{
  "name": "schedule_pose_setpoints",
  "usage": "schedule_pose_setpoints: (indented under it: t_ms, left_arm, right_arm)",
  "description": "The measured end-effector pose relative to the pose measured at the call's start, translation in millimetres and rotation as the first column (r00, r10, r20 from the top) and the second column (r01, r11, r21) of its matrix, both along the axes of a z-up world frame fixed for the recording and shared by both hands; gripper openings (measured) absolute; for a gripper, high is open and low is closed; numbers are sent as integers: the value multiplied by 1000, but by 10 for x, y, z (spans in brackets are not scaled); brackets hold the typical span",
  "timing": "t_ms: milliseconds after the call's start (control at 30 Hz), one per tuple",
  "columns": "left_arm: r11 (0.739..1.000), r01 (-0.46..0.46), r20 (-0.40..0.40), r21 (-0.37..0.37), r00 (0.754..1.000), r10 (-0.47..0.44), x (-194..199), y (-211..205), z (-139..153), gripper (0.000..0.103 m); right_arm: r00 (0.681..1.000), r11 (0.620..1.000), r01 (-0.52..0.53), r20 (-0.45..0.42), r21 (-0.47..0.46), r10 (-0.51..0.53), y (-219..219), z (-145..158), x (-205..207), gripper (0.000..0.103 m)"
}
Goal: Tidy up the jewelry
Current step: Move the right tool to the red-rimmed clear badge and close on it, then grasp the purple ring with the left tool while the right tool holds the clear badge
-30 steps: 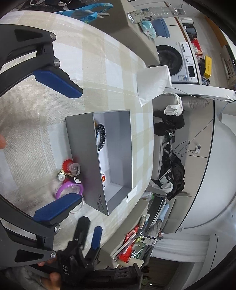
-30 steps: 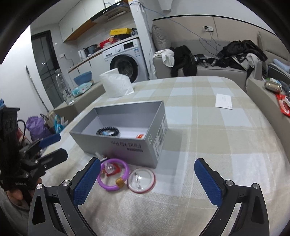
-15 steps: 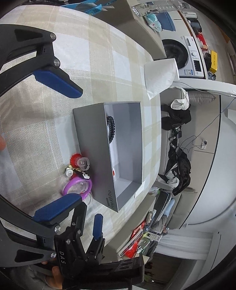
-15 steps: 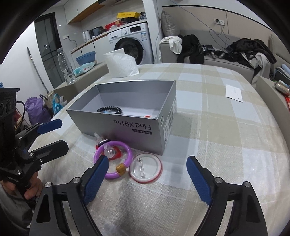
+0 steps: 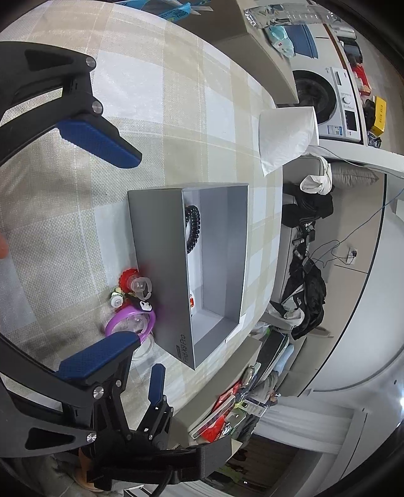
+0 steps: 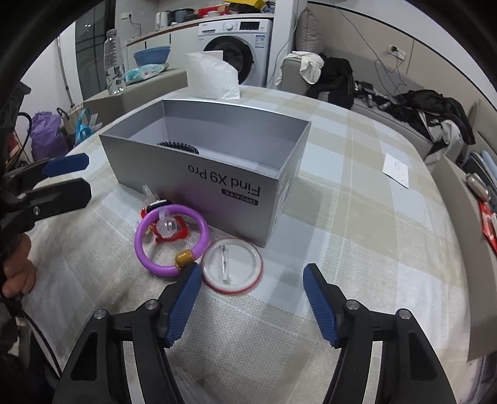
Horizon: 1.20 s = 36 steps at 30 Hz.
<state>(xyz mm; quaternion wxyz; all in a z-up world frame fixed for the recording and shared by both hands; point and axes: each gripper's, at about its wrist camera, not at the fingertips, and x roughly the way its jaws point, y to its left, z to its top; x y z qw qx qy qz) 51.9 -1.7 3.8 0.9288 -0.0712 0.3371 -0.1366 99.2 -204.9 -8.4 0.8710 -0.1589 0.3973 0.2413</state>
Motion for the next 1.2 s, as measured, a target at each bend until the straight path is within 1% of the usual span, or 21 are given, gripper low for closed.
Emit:
schedule_pose_setpoints:
  t_ms: [100, 200, 400, 467, 533, 567, 733, 833, 967, 1133, 1200]
  left_arm:
    - [1000, -1, -1, -2, 1000, 1, -3, 1, 0, 102]
    - [1000, -1, -2, -4, 1000, 1, -4, 3, 3, 102]
    - [1000, -3, -1, -3, 1000, 3, -5, 2, 4, 102]
    - [1000, -3, -3, -2, 1000, 3, -5, 2, 4, 102]
    - [1000, -4, -3, 3, 1000, 4, -12, 2, 3, 102]
    - [1000, -4, -3, 5, 1000, 4, -17, -1, 2, 102]
    - [1000, -9, -5, 8, 1000, 9, -18, -7, -5, 102]
    - [1000, -10, -6, 11, 1000, 10, -19, -14, -7, 102]
    - [1000, -11, -11, 25, 1000, 11, -4, -33, -8, 102]
    - [996, -14, -27, 88, 999, 16, 13, -130, -9, 102]
    - [994, 4, -47, 106, 999, 1, 43, -179, -18, 102]
  right_arm:
    - [1000, 1000, -1, -4, 8, 1, 20, 0, 17, 66]
    - [1000, 1000, -4, -18, 31, 5, 29, -6, 32, 63]
    - [1000, 999, -9, -19, 44, 10, 29, -10, 11, 59]
    - [1000, 999, -9, -16, 45, 9, 29, -9, 6, 54]
    - [1000, 999, -6, -11, 51, 7, 23, -3, -8, 42]
    - [1000, 999, -7, -9, 53, 7, 21, 0, -19, 41]
    - [1000, 997, -18, -20, 80, 20, -7, 15, -42, 41]
    - [1000, 992, -18, -18, 123, 21, -71, 49, -82, 41]
    - [1000, 979, -10, -1, 205, 10, -186, 115, -108, 41]
    - [1000, 964, 18, 8, 266, -21, -284, 159, -75, 41]
    - [999, 959, 28, 8, 282, -32, -315, 169, -62, 41]
